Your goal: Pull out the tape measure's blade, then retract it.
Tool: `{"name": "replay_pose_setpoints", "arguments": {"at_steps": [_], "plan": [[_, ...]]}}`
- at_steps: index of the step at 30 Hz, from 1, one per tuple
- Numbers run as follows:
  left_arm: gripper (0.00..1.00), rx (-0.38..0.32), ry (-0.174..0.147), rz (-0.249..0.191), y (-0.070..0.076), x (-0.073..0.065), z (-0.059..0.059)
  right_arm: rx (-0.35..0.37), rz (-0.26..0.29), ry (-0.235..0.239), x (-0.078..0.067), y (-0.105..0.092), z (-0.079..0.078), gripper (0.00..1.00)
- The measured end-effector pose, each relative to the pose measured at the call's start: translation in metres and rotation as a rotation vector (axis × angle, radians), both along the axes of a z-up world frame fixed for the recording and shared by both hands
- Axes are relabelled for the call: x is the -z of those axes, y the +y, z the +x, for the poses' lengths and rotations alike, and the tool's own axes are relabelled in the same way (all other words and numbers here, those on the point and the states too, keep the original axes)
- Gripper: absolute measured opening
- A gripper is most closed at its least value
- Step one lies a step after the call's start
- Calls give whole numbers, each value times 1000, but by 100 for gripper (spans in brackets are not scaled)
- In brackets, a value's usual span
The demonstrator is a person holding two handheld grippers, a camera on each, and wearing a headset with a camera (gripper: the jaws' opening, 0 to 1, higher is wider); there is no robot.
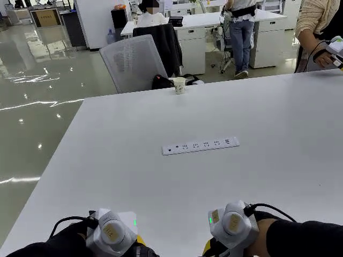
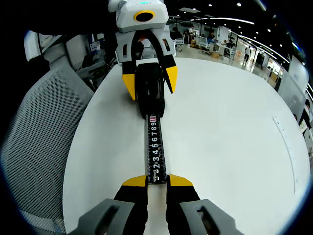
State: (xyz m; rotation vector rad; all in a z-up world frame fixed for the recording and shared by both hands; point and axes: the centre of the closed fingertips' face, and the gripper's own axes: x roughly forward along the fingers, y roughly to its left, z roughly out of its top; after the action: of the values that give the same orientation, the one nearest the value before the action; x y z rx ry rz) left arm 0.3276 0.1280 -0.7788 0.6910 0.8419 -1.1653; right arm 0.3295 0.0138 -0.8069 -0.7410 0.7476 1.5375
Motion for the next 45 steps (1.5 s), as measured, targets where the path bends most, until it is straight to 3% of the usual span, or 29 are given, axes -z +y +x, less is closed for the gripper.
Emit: {"name": "replay_pose_setpoints", "arguments": {"at_steps": [10,45], "plan": [[34,-3,6,0,0,-1,-1,8,-22,-9,1,-10,2,10],[34,-7,-4,4,0,0,0,26,-19,-13,1,-28,5,10]]}}
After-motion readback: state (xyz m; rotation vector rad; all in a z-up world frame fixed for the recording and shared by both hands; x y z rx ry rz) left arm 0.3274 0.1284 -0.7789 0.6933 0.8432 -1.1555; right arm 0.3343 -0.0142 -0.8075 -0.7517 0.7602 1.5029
